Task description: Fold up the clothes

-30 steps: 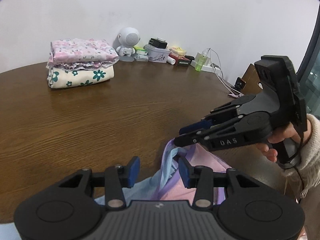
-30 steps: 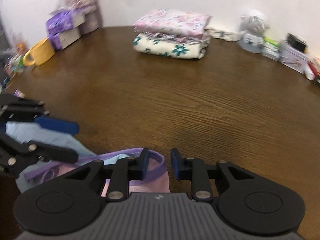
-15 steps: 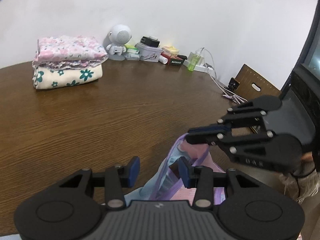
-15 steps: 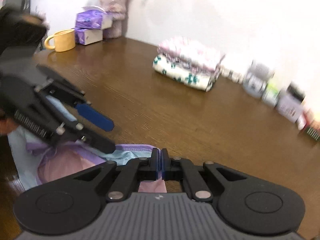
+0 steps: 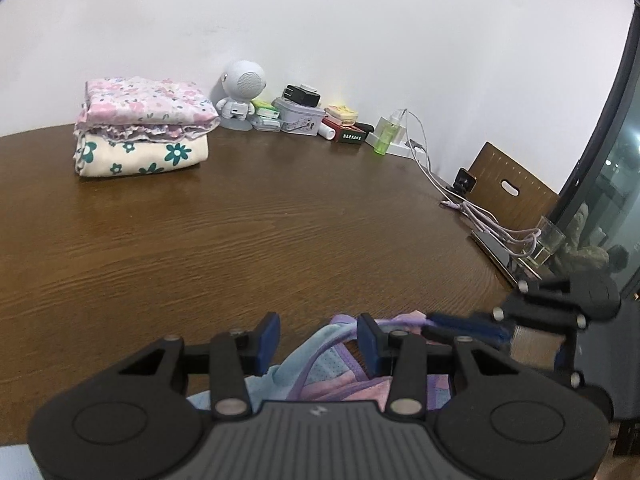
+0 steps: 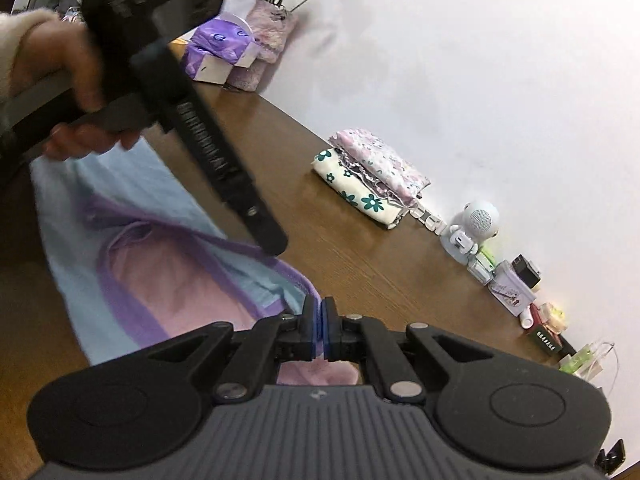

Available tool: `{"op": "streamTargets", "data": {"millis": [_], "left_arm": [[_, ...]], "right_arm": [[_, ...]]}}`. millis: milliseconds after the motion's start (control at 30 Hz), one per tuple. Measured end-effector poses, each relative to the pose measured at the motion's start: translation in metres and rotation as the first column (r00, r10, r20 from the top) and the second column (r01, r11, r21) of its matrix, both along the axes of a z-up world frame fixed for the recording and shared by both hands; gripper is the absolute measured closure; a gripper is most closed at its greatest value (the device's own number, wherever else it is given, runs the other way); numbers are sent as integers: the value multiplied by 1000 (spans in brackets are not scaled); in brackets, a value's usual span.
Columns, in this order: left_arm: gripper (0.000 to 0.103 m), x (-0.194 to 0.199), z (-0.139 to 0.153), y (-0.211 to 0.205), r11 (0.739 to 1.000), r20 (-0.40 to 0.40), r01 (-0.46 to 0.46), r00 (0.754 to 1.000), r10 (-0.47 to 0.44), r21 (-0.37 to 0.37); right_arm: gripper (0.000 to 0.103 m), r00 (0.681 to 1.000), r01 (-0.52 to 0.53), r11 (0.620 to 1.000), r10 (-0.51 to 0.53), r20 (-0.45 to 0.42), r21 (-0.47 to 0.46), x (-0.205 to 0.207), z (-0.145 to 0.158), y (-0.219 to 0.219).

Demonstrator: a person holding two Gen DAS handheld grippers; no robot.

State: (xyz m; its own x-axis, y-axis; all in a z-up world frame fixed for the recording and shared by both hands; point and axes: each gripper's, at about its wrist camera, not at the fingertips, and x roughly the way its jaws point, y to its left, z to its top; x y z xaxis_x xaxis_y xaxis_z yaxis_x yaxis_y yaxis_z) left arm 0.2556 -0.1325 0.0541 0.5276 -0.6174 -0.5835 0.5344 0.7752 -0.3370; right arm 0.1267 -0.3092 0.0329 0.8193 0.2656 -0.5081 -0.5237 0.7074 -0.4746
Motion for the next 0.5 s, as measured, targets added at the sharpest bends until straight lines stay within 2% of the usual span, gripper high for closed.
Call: {"op": "streamTargets", "data": {"millis": [500], "left_arm": [[63, -4, -3, -6, 1000, 3, 26, 1000, -26, 10]], "right_arm": [[99, 996, 80, 997, -79, -29, 21, -8, -22, 2]]}}
